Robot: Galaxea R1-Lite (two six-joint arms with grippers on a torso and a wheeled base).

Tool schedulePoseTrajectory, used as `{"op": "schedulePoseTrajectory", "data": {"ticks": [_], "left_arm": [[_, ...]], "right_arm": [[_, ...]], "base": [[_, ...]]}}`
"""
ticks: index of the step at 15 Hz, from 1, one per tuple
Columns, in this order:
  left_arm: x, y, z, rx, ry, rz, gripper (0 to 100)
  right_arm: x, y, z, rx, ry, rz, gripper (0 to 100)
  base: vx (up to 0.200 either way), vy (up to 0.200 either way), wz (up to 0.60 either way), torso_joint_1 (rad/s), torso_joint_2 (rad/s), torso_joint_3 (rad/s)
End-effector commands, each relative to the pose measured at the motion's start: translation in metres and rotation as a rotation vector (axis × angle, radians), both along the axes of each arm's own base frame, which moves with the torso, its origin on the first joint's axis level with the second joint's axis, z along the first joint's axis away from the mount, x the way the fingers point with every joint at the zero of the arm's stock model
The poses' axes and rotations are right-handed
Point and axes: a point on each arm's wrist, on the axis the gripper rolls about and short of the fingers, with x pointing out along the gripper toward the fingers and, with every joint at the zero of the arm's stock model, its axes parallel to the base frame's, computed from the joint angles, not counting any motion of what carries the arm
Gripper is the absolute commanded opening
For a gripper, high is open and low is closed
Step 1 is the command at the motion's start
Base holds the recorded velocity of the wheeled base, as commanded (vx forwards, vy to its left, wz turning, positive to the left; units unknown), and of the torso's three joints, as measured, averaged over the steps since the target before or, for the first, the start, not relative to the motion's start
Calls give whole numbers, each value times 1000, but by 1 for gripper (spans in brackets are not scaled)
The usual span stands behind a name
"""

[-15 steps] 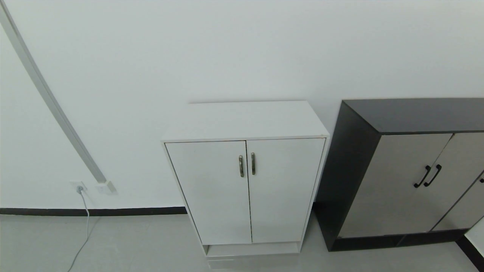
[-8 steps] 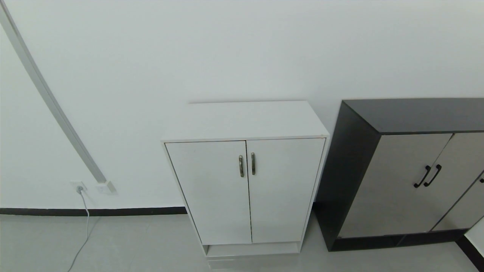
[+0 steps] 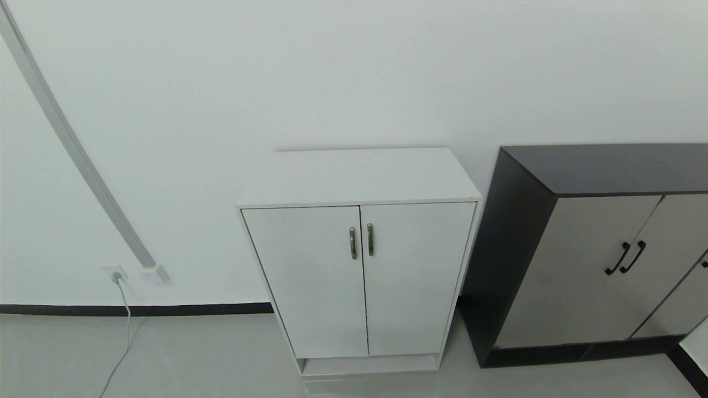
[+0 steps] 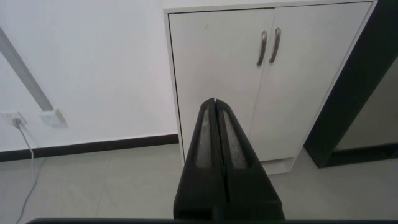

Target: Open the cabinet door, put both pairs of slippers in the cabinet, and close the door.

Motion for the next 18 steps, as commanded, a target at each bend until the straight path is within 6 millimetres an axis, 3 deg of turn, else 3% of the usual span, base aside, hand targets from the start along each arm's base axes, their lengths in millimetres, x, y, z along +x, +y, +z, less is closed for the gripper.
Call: {"op": "schedulePoseTrajectory", "data": {"ticks": [1,4,18], "left_arm": [[0,0,0,0,0,0,0],[0,0,0,0,0,0,0],[0,0,0,0,0,0,0]], "right_arm": [[-4,0,-1,7,-52,-36,0],[-4,-1,0,97,-60,-83,0],[-4,-1,0,77,-57,-82,0]], "base": [[0,0,0,0,0,0],[0,0,0,0,0,0],[0,0,0,0,0,0]]}}
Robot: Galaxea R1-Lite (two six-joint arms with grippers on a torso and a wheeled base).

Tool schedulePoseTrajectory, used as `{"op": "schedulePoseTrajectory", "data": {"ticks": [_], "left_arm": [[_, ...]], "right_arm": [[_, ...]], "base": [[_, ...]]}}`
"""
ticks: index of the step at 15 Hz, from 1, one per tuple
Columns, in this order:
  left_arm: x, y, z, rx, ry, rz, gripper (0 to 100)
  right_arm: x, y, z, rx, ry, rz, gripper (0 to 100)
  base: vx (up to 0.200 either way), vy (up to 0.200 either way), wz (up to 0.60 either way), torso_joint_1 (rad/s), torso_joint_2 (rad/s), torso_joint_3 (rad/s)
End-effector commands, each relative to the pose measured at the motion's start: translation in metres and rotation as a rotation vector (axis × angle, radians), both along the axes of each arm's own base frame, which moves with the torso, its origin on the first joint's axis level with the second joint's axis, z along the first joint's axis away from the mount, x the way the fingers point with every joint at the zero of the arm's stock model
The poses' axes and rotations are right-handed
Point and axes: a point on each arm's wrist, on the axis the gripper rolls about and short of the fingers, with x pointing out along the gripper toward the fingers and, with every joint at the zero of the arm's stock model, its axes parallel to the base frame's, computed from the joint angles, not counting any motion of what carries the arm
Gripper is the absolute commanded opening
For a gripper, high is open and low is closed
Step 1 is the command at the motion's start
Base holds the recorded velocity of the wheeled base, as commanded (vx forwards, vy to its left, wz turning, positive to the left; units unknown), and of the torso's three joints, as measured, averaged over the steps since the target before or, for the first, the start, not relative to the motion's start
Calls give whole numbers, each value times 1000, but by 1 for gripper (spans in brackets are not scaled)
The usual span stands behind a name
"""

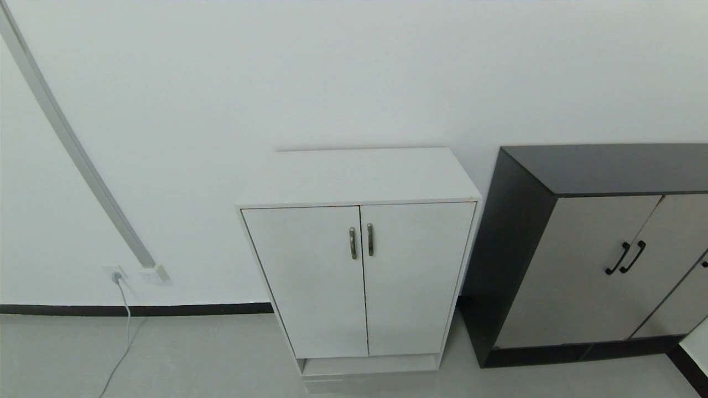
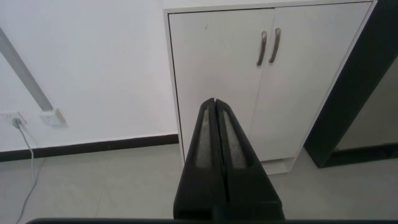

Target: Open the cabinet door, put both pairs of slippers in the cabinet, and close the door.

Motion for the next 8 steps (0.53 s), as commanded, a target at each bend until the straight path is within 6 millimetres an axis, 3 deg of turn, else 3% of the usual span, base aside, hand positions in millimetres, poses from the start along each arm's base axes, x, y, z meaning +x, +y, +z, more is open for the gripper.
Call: {"op": "schedulePoseTrajectory", "data": {"ticks": [1,8], "left_arm": [[0,0,0,0,0,0,0],[0,0,0,0,0,0,0]], "right_arm": [[0,0,0,0,1,0,0],[0,0,0,-3,1,3,0]], "base": [[0,0,0,0,0,0],[0,0,0,0,0,0]]}}
